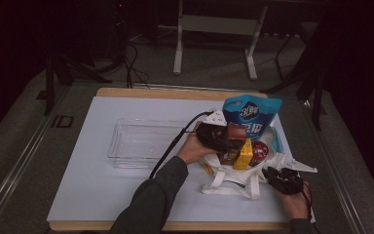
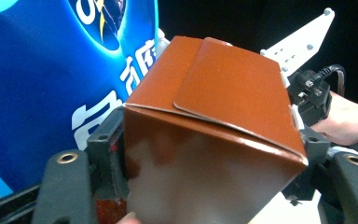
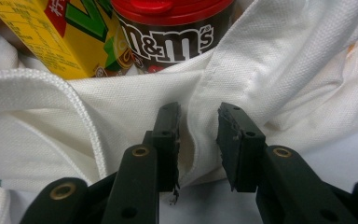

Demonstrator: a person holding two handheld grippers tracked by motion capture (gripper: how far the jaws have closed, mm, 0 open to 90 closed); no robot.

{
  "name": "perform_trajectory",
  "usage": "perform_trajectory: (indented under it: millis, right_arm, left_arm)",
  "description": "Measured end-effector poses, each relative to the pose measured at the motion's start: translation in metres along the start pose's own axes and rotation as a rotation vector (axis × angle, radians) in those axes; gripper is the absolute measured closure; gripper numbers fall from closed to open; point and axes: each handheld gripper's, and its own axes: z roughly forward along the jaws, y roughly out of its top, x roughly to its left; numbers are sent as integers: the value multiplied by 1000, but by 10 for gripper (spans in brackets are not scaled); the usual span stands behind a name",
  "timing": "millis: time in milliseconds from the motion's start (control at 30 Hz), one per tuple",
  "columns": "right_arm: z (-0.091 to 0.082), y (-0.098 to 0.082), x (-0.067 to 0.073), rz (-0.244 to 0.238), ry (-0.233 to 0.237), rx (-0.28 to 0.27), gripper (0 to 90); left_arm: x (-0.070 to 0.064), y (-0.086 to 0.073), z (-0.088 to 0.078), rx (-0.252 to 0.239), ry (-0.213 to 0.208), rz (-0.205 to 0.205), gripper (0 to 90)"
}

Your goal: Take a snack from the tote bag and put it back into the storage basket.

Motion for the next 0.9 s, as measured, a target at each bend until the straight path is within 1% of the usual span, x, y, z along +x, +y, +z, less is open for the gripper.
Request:
perform_trajectory:
  millis: [133, 167, 300, 400, 500, 600, 733, 900]
  right_arm:
    - [0, -1, 0, -5, 6, -5, 676]
    - [0, -1, -1, -5, 8, -8, 668]
    - [-1, -2, -3, 19, 32, -17, 645]
    - [-1, -2, -3, 16, 34, -18, 640]
    - [-1, -2, -2, 14, 36, -19, 629]
    - [-1, -3, -2, 12, 30, -25, 623]
    - [-1, -4, 0, -10, 13, -37, 611]
    - [-1, -3, 2, -15, -2, -26, 605]
  left_arm:
    - [-4, 1, 0, -1, 10, 19, 366]
    - [-4, 1, 0, -4, 13, 17, 370]
    - [-6, 0, 1, -28, 25, 14, 394]
    - [-8, 0, 0, -33, 40, 24, 404]
    - [-8, 0, -1, -35, 46, 28, 411]
    - [-9, 1, -3, -34, 52, 35, 416]
    - [-11, 4, -7, -48, 68, 38, 419]
    - [-13, 7, -12, -64, 81, 42, 421]
